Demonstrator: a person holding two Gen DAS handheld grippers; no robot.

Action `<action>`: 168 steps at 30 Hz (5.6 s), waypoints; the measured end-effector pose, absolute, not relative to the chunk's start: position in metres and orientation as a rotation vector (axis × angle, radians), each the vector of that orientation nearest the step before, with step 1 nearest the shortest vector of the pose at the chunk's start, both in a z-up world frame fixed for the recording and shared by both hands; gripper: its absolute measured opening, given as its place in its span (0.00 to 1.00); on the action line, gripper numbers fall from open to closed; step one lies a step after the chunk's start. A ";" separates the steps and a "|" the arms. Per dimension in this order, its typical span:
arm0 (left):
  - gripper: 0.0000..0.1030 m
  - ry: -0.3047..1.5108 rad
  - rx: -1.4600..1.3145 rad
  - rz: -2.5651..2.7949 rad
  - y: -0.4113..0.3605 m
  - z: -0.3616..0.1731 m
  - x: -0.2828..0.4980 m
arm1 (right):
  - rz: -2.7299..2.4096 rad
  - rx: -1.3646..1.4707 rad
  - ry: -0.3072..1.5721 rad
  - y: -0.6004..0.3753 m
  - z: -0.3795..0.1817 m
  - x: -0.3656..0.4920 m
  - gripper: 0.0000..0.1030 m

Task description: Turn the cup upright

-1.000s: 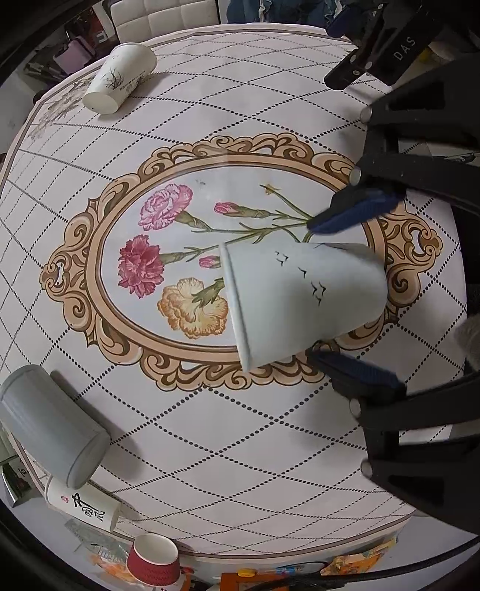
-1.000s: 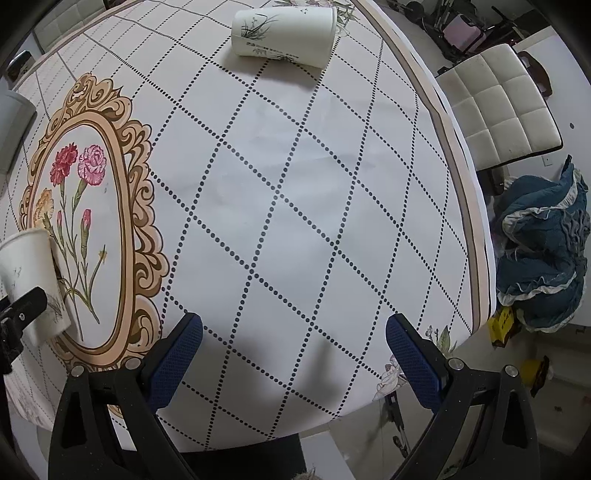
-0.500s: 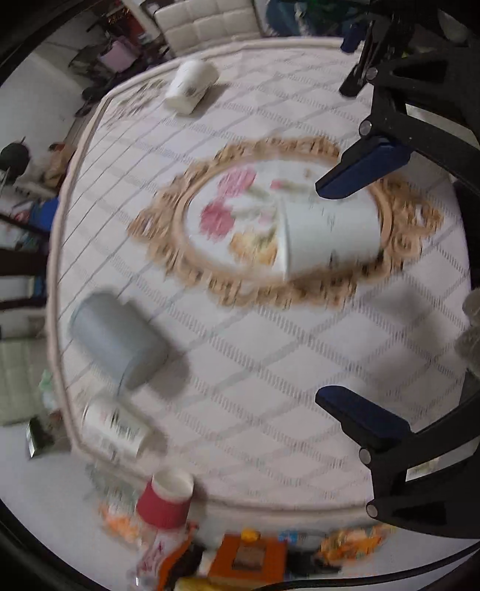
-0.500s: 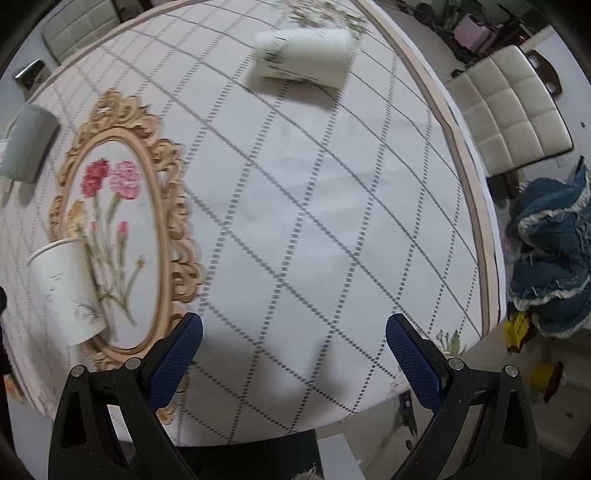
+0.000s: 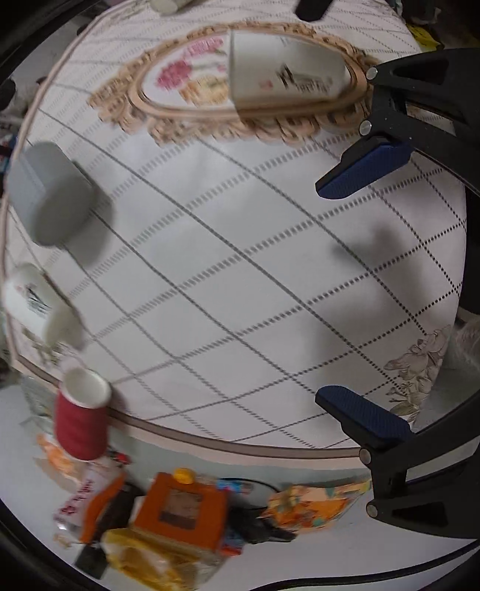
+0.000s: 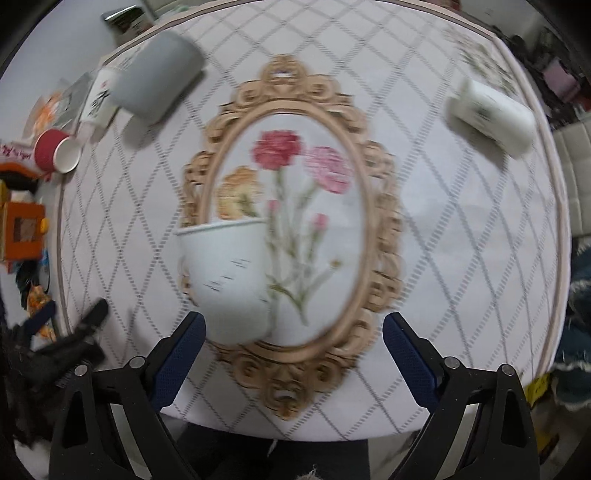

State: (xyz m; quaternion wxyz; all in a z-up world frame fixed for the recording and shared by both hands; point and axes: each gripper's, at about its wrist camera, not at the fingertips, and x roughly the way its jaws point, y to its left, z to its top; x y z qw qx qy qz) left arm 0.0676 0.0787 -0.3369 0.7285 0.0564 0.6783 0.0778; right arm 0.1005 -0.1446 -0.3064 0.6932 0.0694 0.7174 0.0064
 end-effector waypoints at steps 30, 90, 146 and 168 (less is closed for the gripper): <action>1.00 1.607 0.030 0.188 0.112 -0.369 0.064 | 0.096 0.082 1.567 -0.088 -0.333 0.139 0.61; 1.00 1.295 0.109 -0.012 0.029 -0.225 0.058 | -0.281 0.012 1.012 -0.153 -0.203 0.038 0.99; 1.00 0.926 0.053 0.086 -0.011 -0.019 -0.090 | -0.110 0.022 0.834 -0.188 0.034 -0.104 1.00; 1.00 0.922 0.054 0.094 -0.009 -0.017 -0.084 | -0.103 0.014 0.833 -0.180 0.035 -0.094 1.00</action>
